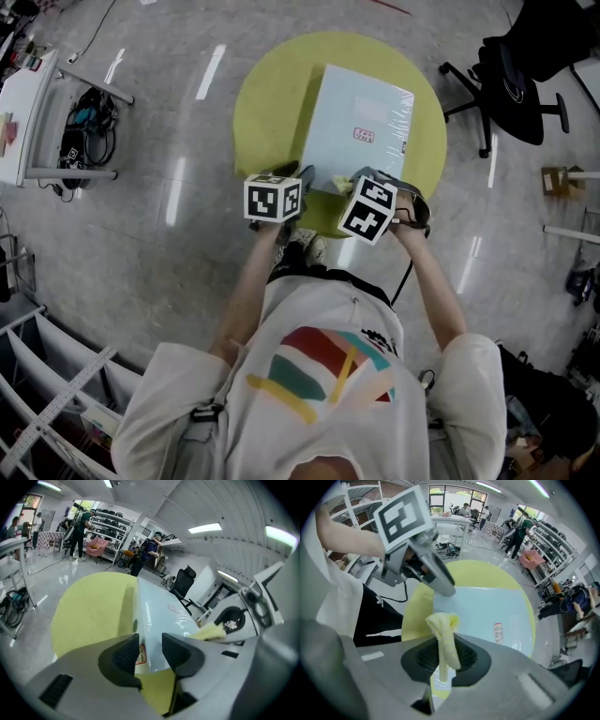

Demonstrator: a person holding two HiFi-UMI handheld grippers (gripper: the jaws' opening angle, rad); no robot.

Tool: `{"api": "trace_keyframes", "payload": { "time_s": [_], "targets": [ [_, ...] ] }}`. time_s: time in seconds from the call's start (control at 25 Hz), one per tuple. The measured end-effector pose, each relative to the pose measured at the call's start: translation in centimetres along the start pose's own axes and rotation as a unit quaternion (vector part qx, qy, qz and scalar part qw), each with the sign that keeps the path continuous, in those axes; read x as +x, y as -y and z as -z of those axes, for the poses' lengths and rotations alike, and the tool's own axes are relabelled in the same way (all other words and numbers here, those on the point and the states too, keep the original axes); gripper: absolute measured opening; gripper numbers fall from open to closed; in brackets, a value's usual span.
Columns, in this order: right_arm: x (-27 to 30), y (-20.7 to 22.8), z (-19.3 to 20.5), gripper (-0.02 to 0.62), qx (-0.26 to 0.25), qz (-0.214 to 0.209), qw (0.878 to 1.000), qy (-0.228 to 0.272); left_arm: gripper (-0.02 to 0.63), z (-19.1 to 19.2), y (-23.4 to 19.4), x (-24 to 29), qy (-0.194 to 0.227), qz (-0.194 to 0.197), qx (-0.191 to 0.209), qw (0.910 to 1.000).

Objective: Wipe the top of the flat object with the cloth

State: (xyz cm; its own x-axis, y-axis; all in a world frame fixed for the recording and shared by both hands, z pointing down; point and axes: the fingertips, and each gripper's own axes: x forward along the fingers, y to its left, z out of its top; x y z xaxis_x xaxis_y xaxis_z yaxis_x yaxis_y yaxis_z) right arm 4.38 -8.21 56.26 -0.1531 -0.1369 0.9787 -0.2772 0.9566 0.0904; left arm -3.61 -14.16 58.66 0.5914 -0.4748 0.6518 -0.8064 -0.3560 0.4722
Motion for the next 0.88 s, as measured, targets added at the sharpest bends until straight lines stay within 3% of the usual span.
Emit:
{"api": "trace_keyframes", "payload": {
  "time_s": [0.24, 0.44, 0.64, 0.88],
  "targets": [
    [-4.4, 9.8, -1.7, 0.028, 0.012, 0.096, 0.995, 0.030, 0.084, -2.5, -0.6, -2.1, 0.048, -0.022, -0.008, 0.9986],
    [-6.1, 17.8, -4.0, 0.028, 0.012, 0.172, 0.983, 0.055, 0.015, -2.4, -3.0, -3.3, 0.053, -0.061, -0.022, 0.9964],
    [-3.6, 23.4, -6.0, 0.028, -0.014, 0.194, 0.980, 0.037, 0.014, 0.0, -4.9, -4.1, 0.038, -0.078, -0.051, 0.9949],
    [1.7, 27.5, -7.5, 0.028, -0.014, 0.175, 0.984, 0.032, 0.014, 3.0, -5.8, -4.3, 0.018, -0.088, -0.062, 0.9940]
  ]
}}
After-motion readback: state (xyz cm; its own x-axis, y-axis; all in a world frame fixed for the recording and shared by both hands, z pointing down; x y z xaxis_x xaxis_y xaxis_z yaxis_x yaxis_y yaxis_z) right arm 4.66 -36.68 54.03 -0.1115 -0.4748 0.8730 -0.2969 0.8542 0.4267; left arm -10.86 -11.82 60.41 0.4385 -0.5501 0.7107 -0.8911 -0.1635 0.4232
